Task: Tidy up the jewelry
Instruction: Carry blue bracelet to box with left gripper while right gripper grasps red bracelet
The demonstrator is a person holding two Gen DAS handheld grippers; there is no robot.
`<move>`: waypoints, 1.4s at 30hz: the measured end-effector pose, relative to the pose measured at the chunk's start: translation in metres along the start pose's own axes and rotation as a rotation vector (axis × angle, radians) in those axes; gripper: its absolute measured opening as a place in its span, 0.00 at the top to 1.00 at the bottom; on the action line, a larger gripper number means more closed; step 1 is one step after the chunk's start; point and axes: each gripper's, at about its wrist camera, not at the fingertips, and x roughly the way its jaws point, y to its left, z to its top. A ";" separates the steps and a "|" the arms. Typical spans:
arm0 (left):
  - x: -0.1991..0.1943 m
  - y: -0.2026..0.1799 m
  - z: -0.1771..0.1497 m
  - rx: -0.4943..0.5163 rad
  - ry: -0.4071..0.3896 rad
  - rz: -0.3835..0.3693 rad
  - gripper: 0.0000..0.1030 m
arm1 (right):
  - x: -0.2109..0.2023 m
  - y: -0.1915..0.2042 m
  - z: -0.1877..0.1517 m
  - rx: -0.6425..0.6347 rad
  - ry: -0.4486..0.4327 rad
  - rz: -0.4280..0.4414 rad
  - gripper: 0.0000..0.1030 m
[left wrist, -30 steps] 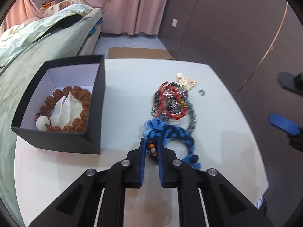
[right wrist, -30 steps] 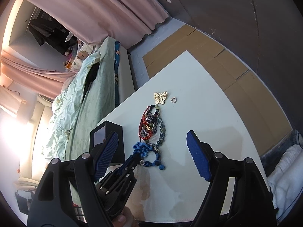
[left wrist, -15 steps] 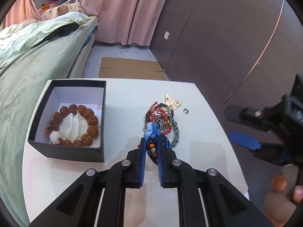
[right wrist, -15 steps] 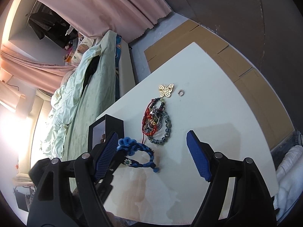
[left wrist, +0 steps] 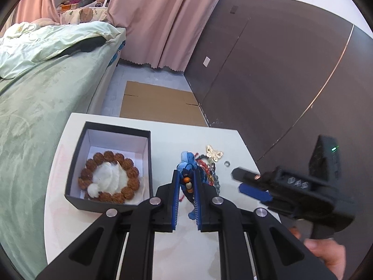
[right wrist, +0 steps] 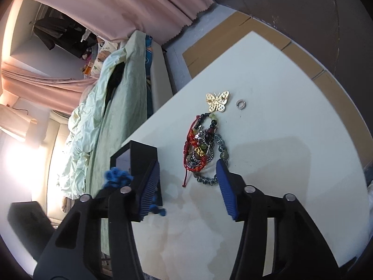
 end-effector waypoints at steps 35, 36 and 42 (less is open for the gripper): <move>-0.030 0.033 0.012 -0.067 -0.053 0.014 0.91 | -0.019 0.006 -0.008 0.012 -0.065 0.108 0.92; -0.031 0.035 0.013 -0.071 -0.057 0.016 0.91 | -0.020 0.008 -0.008 0.006 -0.070 0.117 0.92; -0.035 0.051 0.020 -0.102 -0.080 0.034 0.91 | -0.023 0.034 -0.012 -0.042 -0.079 0.205 0.92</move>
